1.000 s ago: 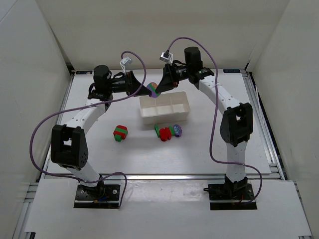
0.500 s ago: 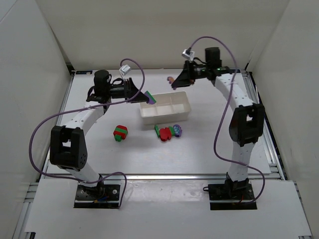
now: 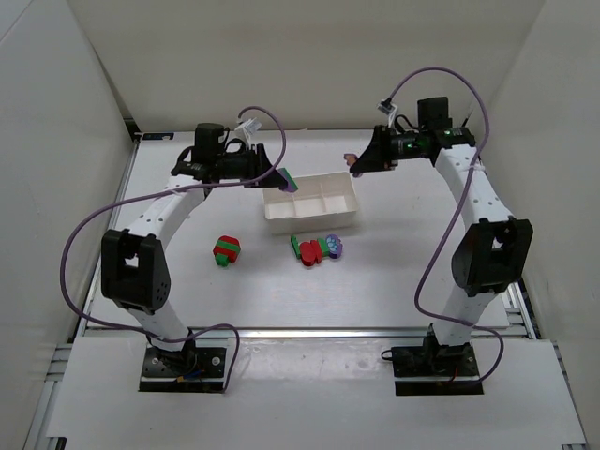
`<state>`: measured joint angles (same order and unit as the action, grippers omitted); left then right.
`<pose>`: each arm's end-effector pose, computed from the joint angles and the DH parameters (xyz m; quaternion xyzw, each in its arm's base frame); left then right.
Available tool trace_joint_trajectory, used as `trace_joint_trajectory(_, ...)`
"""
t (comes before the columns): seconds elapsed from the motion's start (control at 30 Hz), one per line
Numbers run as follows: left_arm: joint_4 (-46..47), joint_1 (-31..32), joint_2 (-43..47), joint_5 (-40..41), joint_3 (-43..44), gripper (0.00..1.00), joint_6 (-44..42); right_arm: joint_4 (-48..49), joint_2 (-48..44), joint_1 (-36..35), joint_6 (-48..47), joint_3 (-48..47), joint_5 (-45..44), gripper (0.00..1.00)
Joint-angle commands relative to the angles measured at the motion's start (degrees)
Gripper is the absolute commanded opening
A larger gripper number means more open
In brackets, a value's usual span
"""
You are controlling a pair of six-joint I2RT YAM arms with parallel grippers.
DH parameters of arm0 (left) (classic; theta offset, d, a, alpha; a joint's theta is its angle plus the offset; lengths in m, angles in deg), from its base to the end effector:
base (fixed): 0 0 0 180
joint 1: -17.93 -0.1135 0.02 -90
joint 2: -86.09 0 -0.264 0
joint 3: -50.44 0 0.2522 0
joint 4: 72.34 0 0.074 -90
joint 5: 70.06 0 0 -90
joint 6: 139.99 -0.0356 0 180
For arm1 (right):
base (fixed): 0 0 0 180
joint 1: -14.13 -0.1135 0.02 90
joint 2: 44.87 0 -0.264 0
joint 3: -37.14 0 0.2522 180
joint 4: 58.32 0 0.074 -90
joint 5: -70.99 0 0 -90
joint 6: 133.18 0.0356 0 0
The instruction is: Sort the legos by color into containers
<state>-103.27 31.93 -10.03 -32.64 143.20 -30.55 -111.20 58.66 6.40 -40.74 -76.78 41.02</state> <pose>0.3608 -0.1191 0.3073 0.1691 0.8016 -0.4956 0.2885 0.3897 0.0840 0.3537 -0.2379 0.7824 0.4870 0.3069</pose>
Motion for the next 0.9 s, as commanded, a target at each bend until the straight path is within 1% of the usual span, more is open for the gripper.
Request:
trace_joint_trajectory(0.0, -3.66, 0.15, 0.75, 11.15, 3.09, 0.10, -3.89, -4.83, -2.63, -4.65, -5.34, 2.34, -17.19, 0.00)
trace_joint_trajectory(0.1, -3.66, -0.73, 2.16, 13.81, 3.00, 0.10, -3.97, -0.89, -1.67, -10.80, -2.62, 2.96, -23.27, 0.00)
trace_joint_trajectory(0.13, -4.10, -0.90, 2.77, 15.91, 3.09, 0.10, -4.23, 0.69, 0.43, -12.12, 1.48, 1.65, -25.03, 0.00)
trace_joint_trajectory(0.17, -4.19, -1.69, 4.08, 16.62, 2.91, 0.10, -4.50, 0.70, 1.93, -14.14, 2.56, 0.50, -26.44, 0.00)
trace_joint_trajectory(0.27, -4.36, -3.44, 5.58, 18.39, 2.74, 0.10, -5.55, 2.28, 7.38, -16.87, 7.13, -3.01, -28.99, 0.00)
trace_joint_trajectory(0.37, -5.86, -5.90, 6.38, 19.27, 2.65, 0.10, -5.29, 2.99, 12.22, -17.93, 10.74, -5.91, -30.75, 0.00)
trace_joint_trajectory(0.53, -6.65, -8.55, 8.84, 19.09, 0.63, 0.10, -5.64, 1.94, 16.61, -18.20, 12.06, -8.30, -35.15, 0.00)
trace_joint_trajectory(0.57, -6.82, -8.72, 9.01, 18.92, 0.37, 0.10, -5.90, 2.28, 17.49, -18.03, 11.98, -8.47, -35.33, 0.02)
trace_joint_trajectory(0.63, -6.48, -9.08, 9.63, 18.56, -0.25, 0.10, -5.64, 2.20, 18.46, -18.03, 11.54, -9.43, -35.25, 0.10)
trace_joint_trajectory(0.7, -6.47, -9.08, 9.89, 18.30, -1.13, 0.10, -5.64, 2.11, 20.05, -17.94, 11.19, -11.19, -34.29, 0.26)
trace_joint_trajectory(0.73, -6.30, -9.16, 9.98, 18.21, -1.30, 0.10, -5.56, 1.94, 20.66, -18.11, 11.10, -11.81, -33.50, 0.37)
trace_joint_trajectory(0.77, -6.21, -9.17, 9.81, 17.52, -1.39, 0.10, -5.73, 1.85, 21.01, -18.11, 10.92, -12.34, -33.05, 0.43)
trace_joint_trajectory(0.8, -6.38, -9.17, 9.72, 17.16, -1.39, 0.10, -5.64, 1.93, 21.36, -18.11, 10.40, -12.95, -32.79, 0.57)
trace_joint_trajectory(0.87, -6.21, -9.25, 9.37, 16.63, -1.48, 0.10, -5.73, 1.85, 21.54, -18.55, 9.96, -13.31, -31.82, 0.66)
